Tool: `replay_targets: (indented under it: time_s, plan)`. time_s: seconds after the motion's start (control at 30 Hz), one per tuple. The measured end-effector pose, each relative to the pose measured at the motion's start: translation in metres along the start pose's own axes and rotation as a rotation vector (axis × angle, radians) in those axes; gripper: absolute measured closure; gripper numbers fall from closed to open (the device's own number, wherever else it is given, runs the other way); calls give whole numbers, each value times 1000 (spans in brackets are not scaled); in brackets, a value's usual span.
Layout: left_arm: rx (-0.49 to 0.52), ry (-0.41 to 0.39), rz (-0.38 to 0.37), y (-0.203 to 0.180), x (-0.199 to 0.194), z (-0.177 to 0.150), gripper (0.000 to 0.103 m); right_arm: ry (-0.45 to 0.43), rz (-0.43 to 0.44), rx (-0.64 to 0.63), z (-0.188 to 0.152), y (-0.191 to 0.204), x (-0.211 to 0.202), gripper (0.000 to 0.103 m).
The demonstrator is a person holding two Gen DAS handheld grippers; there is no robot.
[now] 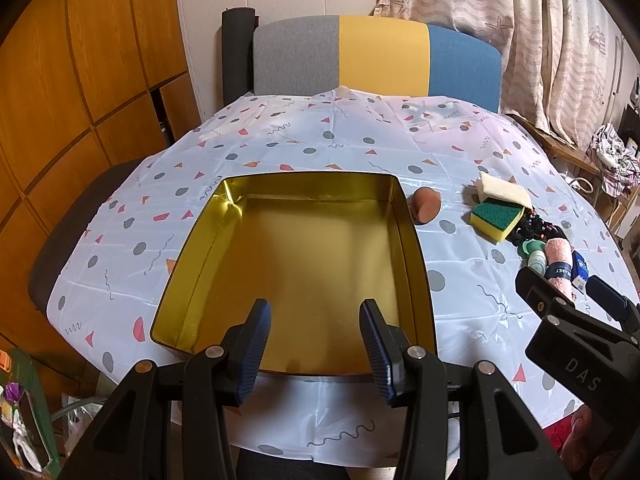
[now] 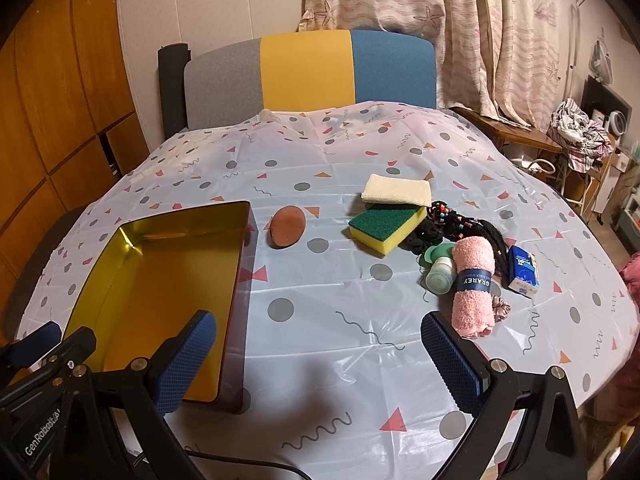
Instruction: Organize rigid objects
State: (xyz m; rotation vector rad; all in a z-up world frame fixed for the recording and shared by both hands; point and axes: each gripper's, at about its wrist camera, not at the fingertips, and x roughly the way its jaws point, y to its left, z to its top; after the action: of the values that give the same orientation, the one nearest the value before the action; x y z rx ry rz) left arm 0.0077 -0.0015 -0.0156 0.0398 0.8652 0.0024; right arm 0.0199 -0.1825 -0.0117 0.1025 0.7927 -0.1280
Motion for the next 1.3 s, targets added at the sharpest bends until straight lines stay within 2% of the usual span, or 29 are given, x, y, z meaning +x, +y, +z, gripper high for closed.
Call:
replay_targets:
  time_s: [0.7,0.83,0.97,1.17,1.3]
  plan:
    - [8,31,-11,-8,9,0,57,-32,34,2,-1,-11,-3,0]
    - [-9,73,-96,-10,17,-2,57,-38,41,-30,-5,-18,0,0]
    - [-27,120,-180,-17,28,-5,57,-20,1,-33,-14,-35,9,0]
    - [2,144,-317,-36,35,-7,57,32,-44,64,-35,-84,24,0]
    - [68,174,-390,-60,41,-3,57,89,-89,154,-50,-126,36,0]
